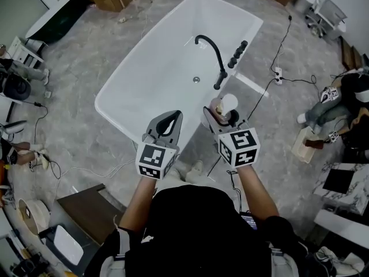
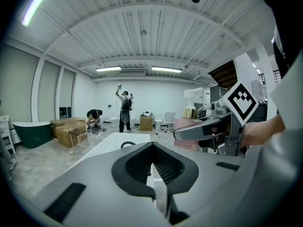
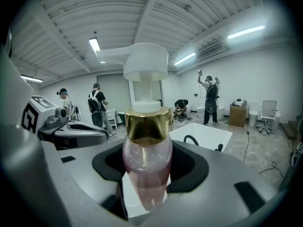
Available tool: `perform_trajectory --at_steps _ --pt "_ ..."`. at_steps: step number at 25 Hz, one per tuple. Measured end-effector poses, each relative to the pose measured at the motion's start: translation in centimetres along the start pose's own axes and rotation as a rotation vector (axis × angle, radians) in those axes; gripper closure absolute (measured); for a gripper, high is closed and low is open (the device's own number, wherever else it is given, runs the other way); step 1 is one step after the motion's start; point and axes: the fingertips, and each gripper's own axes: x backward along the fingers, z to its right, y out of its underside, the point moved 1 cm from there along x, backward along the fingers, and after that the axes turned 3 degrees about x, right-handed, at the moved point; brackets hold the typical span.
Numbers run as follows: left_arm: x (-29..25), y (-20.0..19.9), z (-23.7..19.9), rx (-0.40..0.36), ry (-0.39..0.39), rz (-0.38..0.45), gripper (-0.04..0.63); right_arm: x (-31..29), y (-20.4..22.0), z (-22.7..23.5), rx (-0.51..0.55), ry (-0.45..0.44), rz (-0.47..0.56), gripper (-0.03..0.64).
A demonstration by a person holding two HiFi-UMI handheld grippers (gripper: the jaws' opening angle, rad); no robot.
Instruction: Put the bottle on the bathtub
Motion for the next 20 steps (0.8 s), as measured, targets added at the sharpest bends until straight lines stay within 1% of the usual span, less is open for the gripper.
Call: perform_trajectory --at_steps 3,5,11,15,18,20 --pt "-0.2 0.3 -0.5 0.010 0.003 -0.028 0.583 -0.5 -0.1 0.0 -0.004 0.006 0.000 0.385" --pt "-0.2 0.2 -1.1 0.018 0.011 -0.028 0.583 -1.1 0.0 -0.3 -0.006 0.014 -0.004 0.385" --pt "-0.4 1.5 -2.3 0.027 0.047 -0.072 0.583 -2.3 1.0 -0.5 -0.025 0.051 -0.032 0.385" --pt "-0.8 2.8 -3.8 0.035 0.060 -0.072 0.583 -3.6 2.1 -0.5 -0.040 0.073 -0.057 0.385" --pt "-0.9 4.0 -4.9 0.050 0.068 -0.107 0.583 -4.7 3.1 -0.7 -0.045 0.087 -0.076 0.385" --pt "-1.1 4.9 -5.7 0.069 0.067 -0.108 0.583 -5.5 3.9 -0.9 -0.048 0.094 -0.091 0.385"
